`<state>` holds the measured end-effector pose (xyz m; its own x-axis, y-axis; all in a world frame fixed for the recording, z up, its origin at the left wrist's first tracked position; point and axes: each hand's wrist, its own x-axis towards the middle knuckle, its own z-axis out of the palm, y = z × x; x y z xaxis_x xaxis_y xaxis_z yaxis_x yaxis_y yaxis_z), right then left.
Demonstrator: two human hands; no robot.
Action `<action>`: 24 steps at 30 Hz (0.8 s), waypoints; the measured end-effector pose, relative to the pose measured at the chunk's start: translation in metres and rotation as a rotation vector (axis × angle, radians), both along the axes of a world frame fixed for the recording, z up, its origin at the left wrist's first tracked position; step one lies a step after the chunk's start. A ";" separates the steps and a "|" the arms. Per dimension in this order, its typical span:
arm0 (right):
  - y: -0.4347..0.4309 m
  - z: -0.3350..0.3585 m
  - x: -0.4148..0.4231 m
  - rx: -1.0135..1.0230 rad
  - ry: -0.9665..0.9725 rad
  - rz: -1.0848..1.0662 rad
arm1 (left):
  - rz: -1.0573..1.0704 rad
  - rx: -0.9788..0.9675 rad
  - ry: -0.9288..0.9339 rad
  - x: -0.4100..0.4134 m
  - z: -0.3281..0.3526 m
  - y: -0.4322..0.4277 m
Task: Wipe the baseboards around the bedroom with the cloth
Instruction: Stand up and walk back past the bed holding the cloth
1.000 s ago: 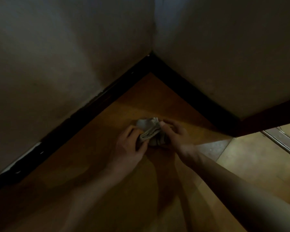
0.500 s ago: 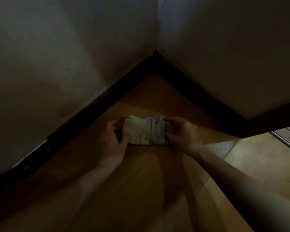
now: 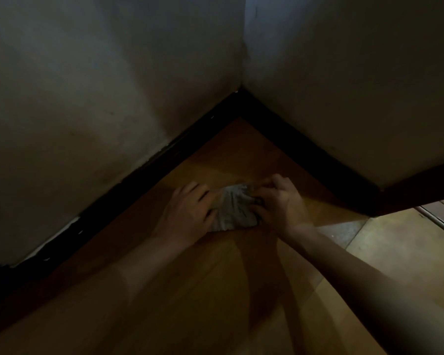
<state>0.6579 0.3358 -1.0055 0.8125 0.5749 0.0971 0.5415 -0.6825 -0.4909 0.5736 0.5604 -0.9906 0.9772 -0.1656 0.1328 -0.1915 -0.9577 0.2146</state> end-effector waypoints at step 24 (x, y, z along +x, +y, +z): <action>0.006 -0.008 -0.062 -0.419 0.087 0.275 | -0.143 0.175 0.373 -0.037 -0.033 -0.004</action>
<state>0.5957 0.3419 -1.0136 0.6201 0.7441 -0.2488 0.6983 -0.6680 -0.2572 0.5366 0.5567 -1.0232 0.9187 -0.2915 -0.2667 -0.2650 -0.9553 0.1311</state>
